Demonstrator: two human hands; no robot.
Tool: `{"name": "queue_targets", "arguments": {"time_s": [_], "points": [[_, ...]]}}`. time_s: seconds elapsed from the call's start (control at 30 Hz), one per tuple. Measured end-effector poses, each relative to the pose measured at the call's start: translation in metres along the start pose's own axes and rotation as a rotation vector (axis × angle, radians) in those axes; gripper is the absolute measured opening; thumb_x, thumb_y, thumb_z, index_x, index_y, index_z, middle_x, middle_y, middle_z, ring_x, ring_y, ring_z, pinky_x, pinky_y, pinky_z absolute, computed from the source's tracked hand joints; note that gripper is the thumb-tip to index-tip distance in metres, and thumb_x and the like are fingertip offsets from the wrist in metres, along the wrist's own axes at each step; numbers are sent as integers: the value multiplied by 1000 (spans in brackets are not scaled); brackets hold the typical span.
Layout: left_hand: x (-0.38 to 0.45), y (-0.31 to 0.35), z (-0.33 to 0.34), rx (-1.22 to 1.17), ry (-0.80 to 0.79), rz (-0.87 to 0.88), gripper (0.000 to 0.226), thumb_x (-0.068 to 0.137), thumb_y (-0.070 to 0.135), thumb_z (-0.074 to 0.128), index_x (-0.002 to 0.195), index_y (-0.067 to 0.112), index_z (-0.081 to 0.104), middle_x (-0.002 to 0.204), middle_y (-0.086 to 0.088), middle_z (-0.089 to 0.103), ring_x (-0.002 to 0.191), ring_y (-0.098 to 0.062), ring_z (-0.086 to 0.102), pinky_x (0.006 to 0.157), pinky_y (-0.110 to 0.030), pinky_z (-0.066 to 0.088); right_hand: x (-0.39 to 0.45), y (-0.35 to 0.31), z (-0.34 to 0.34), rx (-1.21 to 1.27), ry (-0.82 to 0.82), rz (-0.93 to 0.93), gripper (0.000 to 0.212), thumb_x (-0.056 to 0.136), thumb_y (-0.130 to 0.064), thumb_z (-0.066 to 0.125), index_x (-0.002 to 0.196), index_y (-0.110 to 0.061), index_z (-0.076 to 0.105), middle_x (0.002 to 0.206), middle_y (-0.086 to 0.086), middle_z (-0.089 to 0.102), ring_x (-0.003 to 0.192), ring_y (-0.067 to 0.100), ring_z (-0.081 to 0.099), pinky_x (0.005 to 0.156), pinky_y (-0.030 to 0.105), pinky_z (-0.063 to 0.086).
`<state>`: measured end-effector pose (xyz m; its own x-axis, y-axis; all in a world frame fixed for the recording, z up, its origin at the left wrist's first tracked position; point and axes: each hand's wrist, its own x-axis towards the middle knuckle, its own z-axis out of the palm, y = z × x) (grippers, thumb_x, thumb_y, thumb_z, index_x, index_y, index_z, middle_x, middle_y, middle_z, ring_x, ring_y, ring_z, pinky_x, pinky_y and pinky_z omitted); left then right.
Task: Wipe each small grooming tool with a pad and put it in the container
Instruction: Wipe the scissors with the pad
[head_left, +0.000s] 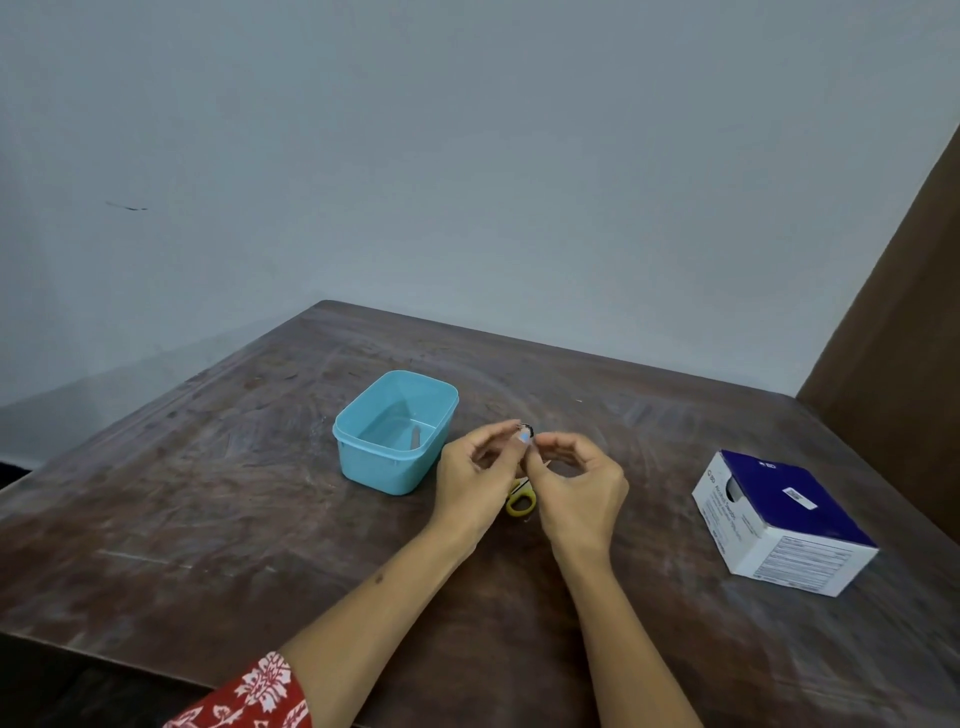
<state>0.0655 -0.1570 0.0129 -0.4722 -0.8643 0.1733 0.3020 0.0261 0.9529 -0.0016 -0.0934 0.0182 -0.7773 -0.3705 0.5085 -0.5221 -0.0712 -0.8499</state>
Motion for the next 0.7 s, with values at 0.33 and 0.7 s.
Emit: {"name": "queue_targets", "arguments": {"time_s": [0.33, 0.7], "points": [[-2, -2, 0, 120, 36, 105, 19, 83, 10, 68, 100, 16, 71, 98, -5, 73, 94, -16, 68, 87, -38, 55, -2, 4, -3, -216, -25, -47, 11, 70, -12, 76, 71, -20, 68, 62, -14, 64, 60, 0, 61, 63, 21, 51], [-2, -2, -2, 287, 88, 226, 20, 83, 11, 67, 103, 12, 71, 93, 0, 73, 88, -11, 69, 82, -39, 57, -6, 3, -1, -329, -6, -202, 33, 74, -10, 75, 101, -19, 59, 82, -9, 71, 78, 14, 65, 83, 25, 44]]}}
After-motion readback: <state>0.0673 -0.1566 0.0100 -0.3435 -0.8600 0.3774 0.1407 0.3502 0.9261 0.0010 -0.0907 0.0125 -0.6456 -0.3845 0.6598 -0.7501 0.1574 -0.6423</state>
